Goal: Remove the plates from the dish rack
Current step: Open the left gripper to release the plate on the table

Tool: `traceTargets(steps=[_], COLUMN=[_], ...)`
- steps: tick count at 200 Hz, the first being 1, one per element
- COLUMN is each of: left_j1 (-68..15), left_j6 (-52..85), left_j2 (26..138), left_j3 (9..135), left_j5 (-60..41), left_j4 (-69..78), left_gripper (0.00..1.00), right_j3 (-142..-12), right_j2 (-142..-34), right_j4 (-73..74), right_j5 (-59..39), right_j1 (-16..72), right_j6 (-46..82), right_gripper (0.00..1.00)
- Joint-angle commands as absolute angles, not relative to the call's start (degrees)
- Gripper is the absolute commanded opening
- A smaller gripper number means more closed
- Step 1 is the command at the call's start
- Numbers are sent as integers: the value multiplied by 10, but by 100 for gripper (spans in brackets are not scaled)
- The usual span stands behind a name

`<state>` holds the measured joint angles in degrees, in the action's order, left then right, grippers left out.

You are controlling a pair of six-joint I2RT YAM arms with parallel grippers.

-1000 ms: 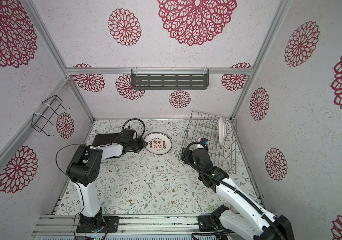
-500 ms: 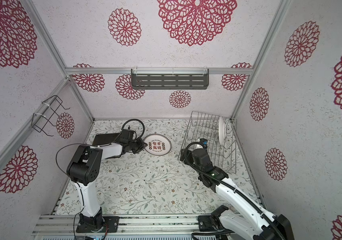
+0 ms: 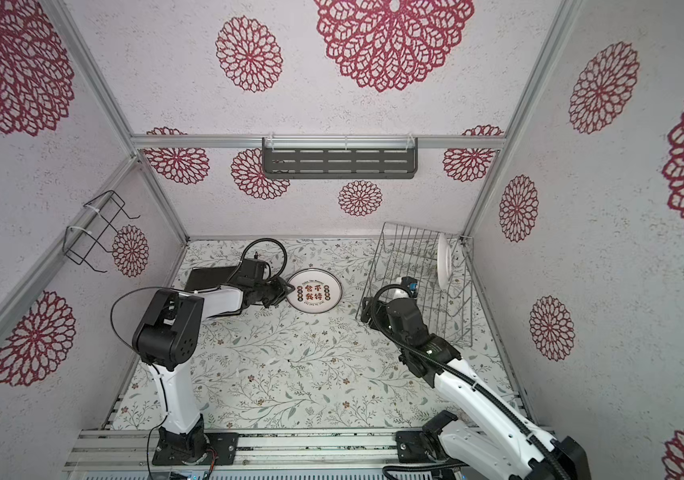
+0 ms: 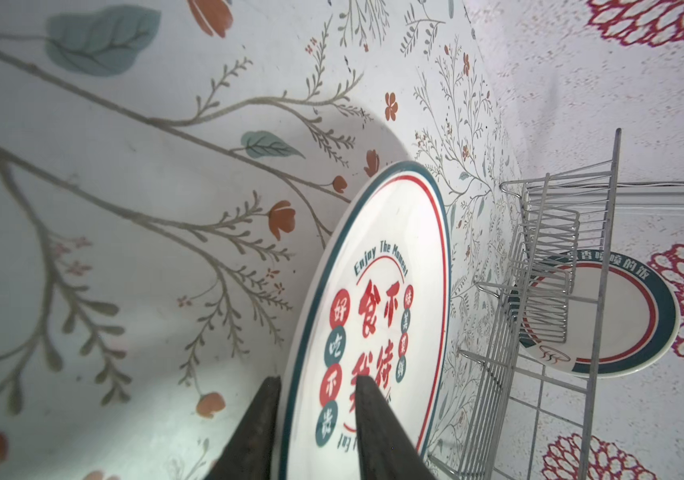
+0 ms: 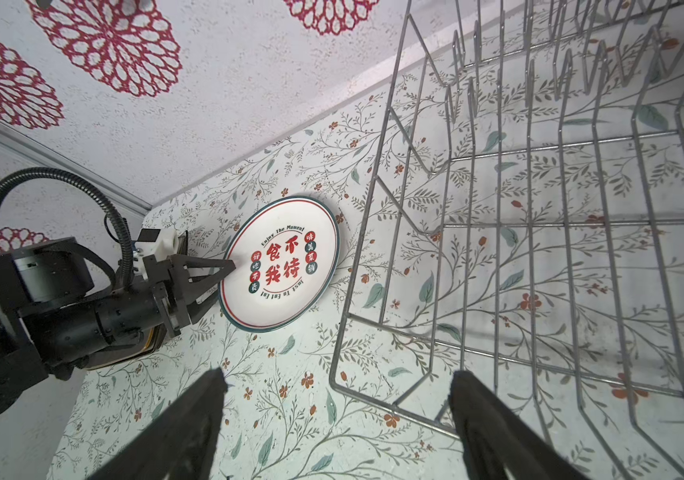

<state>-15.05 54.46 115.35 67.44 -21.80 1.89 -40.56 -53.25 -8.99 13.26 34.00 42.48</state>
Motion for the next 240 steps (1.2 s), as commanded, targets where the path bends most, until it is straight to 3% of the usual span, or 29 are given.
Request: traceTargets(steps=[1, 118, 162, 240], left_j1=[-143, -127, -127, -126], left_j6=[530, 517, 518, 521], left_j2=[1158, 1195, 1187, 1162], left_j3=[684, 745, 734, 718], left_j5=[-221, -247, -229, -202], left_j4=[19, -21, -33, -37], left_gripper=[37, 41, 51, 55], right_j3=[-398, -391, -391, -413], right_j2=[-512, -498, -497, -503], right_j4=[-98, -112, -126, -157], right_j5=[145, 148, 173, 204], right_j1=[338, 337, 331, 293], right_j6=[418, 410, 391, 346], right_gripper=[87, 88, 89, 91])
